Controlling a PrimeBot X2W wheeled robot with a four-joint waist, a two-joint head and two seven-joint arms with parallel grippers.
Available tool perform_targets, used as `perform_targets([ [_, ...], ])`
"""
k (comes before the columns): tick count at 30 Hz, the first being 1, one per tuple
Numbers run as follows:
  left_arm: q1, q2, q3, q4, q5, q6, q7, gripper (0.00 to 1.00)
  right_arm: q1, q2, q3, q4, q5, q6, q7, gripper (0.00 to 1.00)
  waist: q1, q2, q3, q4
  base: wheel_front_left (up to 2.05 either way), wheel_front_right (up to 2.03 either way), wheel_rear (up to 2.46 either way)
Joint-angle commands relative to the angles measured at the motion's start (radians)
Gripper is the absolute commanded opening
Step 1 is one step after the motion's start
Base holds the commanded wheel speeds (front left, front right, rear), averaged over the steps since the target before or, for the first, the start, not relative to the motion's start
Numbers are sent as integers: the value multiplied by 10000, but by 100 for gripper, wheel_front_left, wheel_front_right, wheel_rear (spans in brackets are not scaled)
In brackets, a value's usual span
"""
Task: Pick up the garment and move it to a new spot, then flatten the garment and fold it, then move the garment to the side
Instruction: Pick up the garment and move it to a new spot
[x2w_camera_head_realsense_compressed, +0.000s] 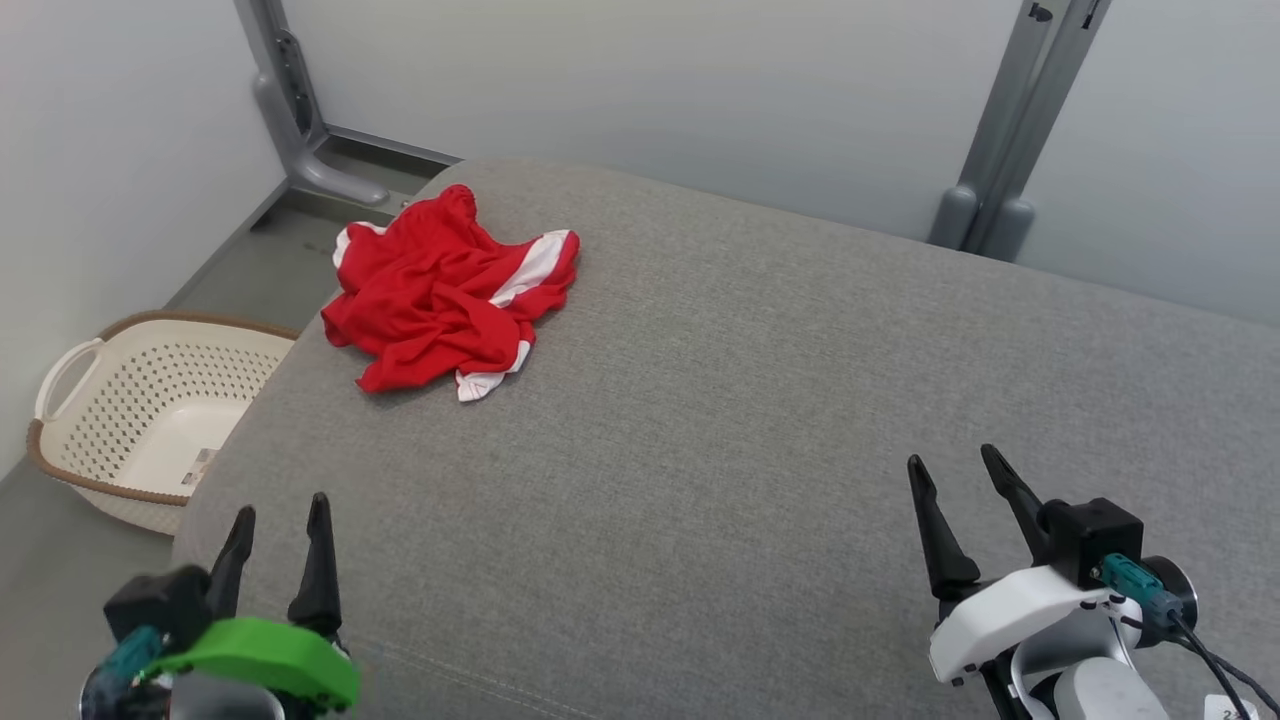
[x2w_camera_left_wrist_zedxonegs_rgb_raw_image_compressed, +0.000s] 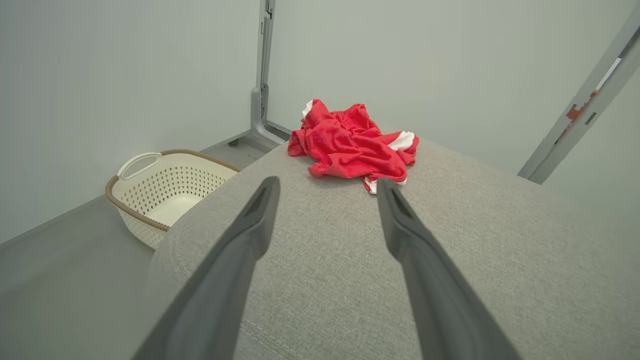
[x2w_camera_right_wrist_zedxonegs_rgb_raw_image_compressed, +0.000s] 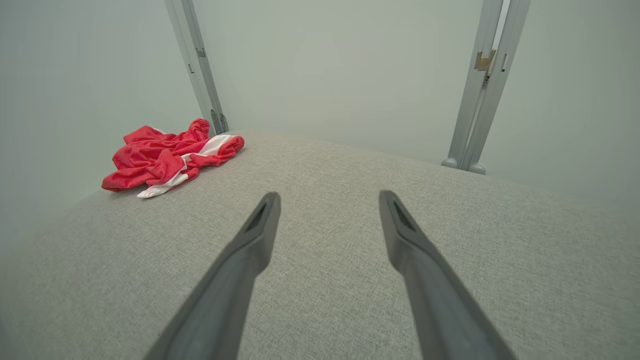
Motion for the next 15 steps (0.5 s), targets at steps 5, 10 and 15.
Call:
perform_targets([
  [5, -1925, 198, 357, 1656, -677, 36, 940, 100, -432, -266, 306, -244, -69, -18, 233, 100, 0, 0, 683, -1001, 0, 0, 0],
  [10, -3860, 756, 814, 3414, -1132, 203, 1590, 100, -923, -639, 874, -641, -96, -18, 584, 100, 0, 0, 1514, -2093, 0, 0, 0],
  [15, -5372, 1325, 1199, 4639, -1530, 358, 2165, 100, -1297, -1058, 1153, -1292, -117, -18, 961, 100, 0, 0, 2547, -3053, 0, 0, 0],
])
